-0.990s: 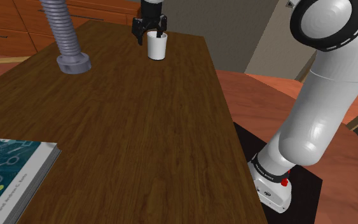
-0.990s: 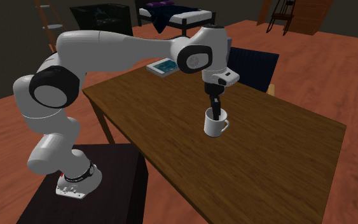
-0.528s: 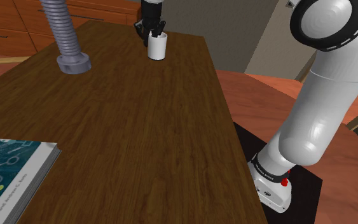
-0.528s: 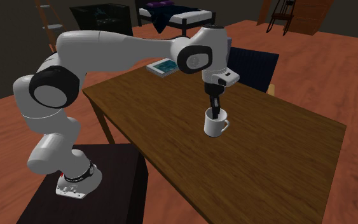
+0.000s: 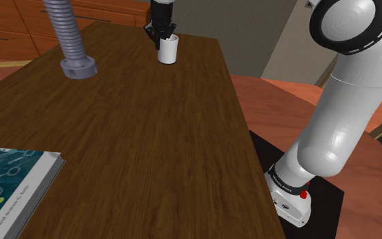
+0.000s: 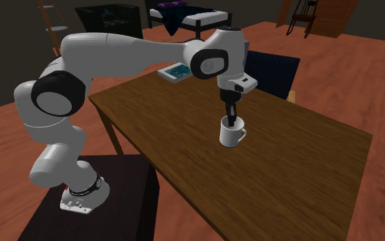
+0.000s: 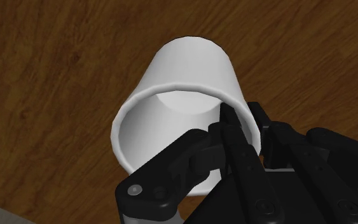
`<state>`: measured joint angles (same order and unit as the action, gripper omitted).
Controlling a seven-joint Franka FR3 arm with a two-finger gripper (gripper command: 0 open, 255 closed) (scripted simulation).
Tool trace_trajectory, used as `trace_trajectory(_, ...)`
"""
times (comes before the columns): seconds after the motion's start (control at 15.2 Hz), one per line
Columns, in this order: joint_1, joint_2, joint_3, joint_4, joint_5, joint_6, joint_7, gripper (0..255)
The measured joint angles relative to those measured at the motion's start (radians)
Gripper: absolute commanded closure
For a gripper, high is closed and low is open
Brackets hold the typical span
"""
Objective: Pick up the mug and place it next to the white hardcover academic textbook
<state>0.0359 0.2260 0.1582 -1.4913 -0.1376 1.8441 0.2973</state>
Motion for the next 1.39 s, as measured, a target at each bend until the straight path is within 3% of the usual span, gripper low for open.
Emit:
trace_trajectory(1.25, 0.019, 0.074, 0.003, 0.345, -0.009, -0.271, -0.02, 255)
trace_trajectory(1.39, 0.032, 0.05, 0.011, 0.32, -0.01, -0.273, 0.002, 255)
